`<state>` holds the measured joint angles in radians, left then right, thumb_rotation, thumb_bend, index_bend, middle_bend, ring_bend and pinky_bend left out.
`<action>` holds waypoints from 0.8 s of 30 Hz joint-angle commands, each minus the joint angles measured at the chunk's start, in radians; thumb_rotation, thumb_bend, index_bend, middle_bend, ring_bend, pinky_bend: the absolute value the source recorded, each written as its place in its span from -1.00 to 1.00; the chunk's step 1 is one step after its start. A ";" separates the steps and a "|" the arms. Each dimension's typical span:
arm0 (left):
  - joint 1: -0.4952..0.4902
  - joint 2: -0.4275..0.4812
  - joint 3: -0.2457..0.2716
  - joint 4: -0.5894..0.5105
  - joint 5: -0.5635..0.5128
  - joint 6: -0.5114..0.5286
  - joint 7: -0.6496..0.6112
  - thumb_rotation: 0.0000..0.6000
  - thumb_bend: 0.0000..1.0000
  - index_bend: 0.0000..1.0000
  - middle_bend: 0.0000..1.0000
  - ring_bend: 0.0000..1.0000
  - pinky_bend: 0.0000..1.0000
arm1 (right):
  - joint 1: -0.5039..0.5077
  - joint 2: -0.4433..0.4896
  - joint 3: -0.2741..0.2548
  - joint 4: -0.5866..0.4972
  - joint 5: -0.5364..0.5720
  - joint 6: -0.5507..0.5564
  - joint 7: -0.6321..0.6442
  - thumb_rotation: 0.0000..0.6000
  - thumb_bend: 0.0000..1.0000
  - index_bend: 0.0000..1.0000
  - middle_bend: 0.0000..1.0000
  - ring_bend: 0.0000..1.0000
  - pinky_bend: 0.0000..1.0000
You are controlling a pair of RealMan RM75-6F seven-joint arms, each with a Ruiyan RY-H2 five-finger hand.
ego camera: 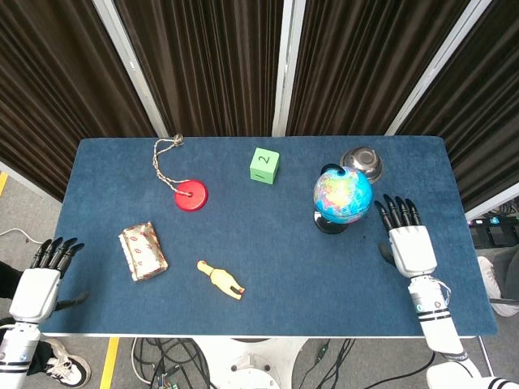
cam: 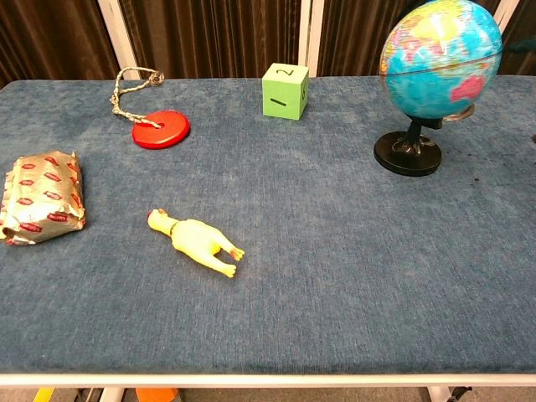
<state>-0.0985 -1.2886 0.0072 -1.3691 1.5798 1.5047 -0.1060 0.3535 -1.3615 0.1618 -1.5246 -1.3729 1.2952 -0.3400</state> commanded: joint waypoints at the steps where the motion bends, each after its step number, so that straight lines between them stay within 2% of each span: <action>1: -0.001 0.000 0.000 -0.002 0.001 0.000 0.002 1.00 -1.00 -0.73 -0.82 -0.95 -0.90 | -0.007 0.004 0.006 0.001 -0.001 0.017 0.011 1.00 -0.55 -1.00 -1.00 -1.00 -1.00; 8: -0.001 0.002 -0.001 -0.007 0.002 0.002 0.004 1.00 -1.00 -0.73 -0.82 -0.95 -0.90 | -0.006 0.002 -0.034 0.000 -0.142 0.081 0.074 1.00 -0.54 -1.00 -1.00 -1.00 -1.00; 14: 0.000 0.004 -0.002 -0.008 0.002 0.006 0.001 1.00 -1.00 -0.73 -0.82 -0.95 -0.90 | 0.005 -0.013 -0.069 -0.016 -0.223 0.092 0.062 1.00 -0.53 -1.00 -1.00 -1.00 -1.00; 24: 0.002 0.004 -0.002 -0.001 0.000 0.008 -0.009 1.00 -1.00 -0.73 -0.82 -0.95 -0.90 | 0.032 -0.014 -0.070 -0.026 -0.203 0.028 0.037 1.00 -0.53 -1.00 -1.00 -1.00 -1.00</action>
<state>-0.0964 -1.2848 0.0053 -1.3702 1.5798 1.5130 -0.1147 0.3840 -1.3766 0.0899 -1.5498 -1.5780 1.3249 -0.3009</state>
